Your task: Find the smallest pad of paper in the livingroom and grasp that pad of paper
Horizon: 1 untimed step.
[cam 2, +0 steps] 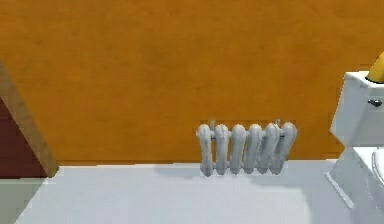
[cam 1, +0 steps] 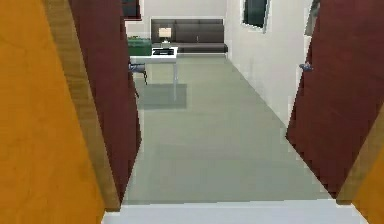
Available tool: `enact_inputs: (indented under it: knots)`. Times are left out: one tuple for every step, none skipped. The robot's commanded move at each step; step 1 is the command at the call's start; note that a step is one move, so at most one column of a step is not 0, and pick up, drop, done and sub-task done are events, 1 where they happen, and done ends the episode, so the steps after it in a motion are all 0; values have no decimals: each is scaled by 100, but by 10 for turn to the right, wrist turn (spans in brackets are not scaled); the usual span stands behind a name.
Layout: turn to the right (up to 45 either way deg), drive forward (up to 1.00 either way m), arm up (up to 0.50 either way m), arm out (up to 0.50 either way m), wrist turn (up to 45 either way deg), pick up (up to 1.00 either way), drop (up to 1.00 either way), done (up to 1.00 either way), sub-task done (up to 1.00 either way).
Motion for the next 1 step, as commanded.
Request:
enact_inputs:
  knots:
    - [30, 0, 0, 0, 0, 0, 0, 0, 0]
